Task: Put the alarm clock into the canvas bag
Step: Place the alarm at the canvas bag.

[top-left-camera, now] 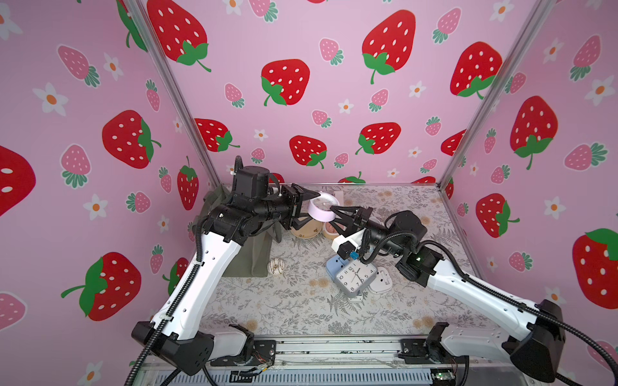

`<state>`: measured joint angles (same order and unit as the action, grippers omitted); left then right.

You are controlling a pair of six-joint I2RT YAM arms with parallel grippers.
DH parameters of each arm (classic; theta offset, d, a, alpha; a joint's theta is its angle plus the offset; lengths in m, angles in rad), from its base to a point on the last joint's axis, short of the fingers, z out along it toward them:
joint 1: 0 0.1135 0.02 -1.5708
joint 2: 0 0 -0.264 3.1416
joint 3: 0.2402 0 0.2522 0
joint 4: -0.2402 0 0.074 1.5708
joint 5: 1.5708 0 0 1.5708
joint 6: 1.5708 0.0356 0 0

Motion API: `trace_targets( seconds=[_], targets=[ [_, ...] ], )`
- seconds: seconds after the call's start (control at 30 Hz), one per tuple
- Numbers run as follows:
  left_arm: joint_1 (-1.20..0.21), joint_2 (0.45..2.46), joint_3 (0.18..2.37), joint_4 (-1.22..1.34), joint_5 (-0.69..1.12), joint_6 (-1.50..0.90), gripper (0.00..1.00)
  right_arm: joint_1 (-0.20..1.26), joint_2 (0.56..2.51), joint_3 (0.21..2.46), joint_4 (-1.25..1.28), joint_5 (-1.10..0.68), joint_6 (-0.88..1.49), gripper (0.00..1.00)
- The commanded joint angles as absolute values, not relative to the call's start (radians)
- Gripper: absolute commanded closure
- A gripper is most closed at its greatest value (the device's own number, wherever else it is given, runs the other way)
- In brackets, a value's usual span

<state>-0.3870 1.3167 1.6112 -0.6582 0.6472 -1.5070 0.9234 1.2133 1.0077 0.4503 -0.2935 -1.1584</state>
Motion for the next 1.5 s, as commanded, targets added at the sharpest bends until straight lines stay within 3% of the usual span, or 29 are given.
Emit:
trace_targets(
  seconds=[0.0,0.1,0.17,0.2,0.3,0.33,0.5,0.6,0.73,0.93,1.47],
  targets=[
    [-0.388,1.318,1.605,-0.573,0.671,-1.548,0.47,0.939,1.220,1.017,0.523,-0.284,-1.181,0.77],
    [-0.385,1.314,1.587,-0.540,0.666,-1.570,0.60,0.942,1.224,1.017,0.522,-0.274,-1.173,0.77],
    [-0.380,1.306,1.573,-0.518,0.664,-1.580,0.71,0.942,1.226,1.017,0.519,-0.267,-1.164,0.71],
    [-0.374,1.301,1.565,-0.513,0.661,-1.584,0.73,0.942,1.228,1.017,0.518,-0.262,-1.156,0.62],
    [-0.347,1.272,1.529,-0.487,0.637,-1.590,0.78,0.943,1.228,1.021,0.526,-0.229,-1.089,0.04],
    [-0.336,1.258,1.525,-0.483,0.618,-1.572,0.79,0.942,1.224,1.019,0.530,-0.209,-1.053,0.00],
    [-0.190,1.214,1.642,-0.713,0.507,-1.271,0.83,0.942,1.155,0.955,0.597,-0.049,-0.775,0.00],
    [-0.086,1.209,1.772,-0.928,0.343,-1.002,0.84,0.941,1.097,0.881,0.596,0.005,-0.637,0.00],
    [-0.062,1.217,1.853,-1.090,0.043,-0.739,0.85,0.942,1.039,0.810,0.570,0.062,-0.517,0.00],
    [-0.057,1.291,1.867,-1.241,-0.135,-0.620,0.82,0.931,1.015,0.787,0.507,0.140,-0.416,0.00],
    [-0.043,1.386,1.600,-0.946,-0.217,-0.490,0.83,0.892,1.031,0.831,0.342,0.097,-0.269,0.00]
  ],
)
